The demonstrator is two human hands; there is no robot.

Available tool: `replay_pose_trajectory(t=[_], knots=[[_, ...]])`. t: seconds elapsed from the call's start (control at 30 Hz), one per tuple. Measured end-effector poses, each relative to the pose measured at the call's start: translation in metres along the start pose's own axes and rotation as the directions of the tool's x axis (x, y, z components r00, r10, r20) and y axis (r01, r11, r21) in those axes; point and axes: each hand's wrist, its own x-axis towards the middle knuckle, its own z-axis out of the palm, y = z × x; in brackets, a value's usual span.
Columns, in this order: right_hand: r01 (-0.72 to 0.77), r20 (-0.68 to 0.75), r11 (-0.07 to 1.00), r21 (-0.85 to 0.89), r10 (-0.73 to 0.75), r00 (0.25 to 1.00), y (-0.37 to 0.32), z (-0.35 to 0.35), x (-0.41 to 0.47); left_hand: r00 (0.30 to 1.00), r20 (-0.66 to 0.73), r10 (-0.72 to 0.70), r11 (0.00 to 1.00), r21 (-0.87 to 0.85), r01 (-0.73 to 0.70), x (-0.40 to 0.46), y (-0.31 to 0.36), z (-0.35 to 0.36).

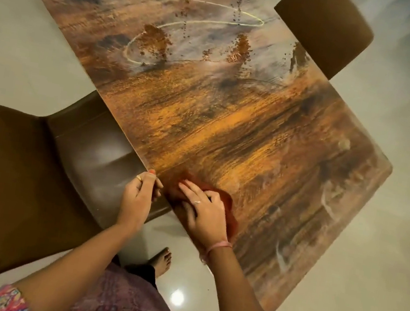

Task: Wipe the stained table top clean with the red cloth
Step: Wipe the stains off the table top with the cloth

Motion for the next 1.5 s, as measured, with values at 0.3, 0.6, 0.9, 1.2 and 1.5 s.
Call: replay_pose_trajectory(t=[0.3,0.6,0.9,1.2,1.5], knots=[[-0.665,-0.207,0.736,0.123,0.675,0.709,0.12,-0.064,0.026,0.999,-0.029,0.045,0.998,0.049,-0.043,-0.024,-0.003,0.031],[-0.094,0.087,0.995,0.037,0.09,0.992,0.005,-0.01,-0.022,0.997,-0.072,0.04,0.997,0.065,-0.035,-0.022,-0.002,0.051],[-0.023,0.139,0.999,0.026,0.019,0.99,0.037,-0.019,0.019,0.996,0.021,0.084,0.992,0.092,-0.086,0.021,0.011,0.069],[-0.143,-0.008,0.989,-0.033,0.143,0.99,0.125,-0.066,0.191,0.95,0.223,0.219,0.92,0.278,-0.277,0.107,0.037,0.084],[-0.756,-0.171,0.641,0.132,0.766,0.619,0.266,-0.136,0.328,0.762,0.595,0.257,0.778,0.341,-0.528,0.194,0.059,0.116]])
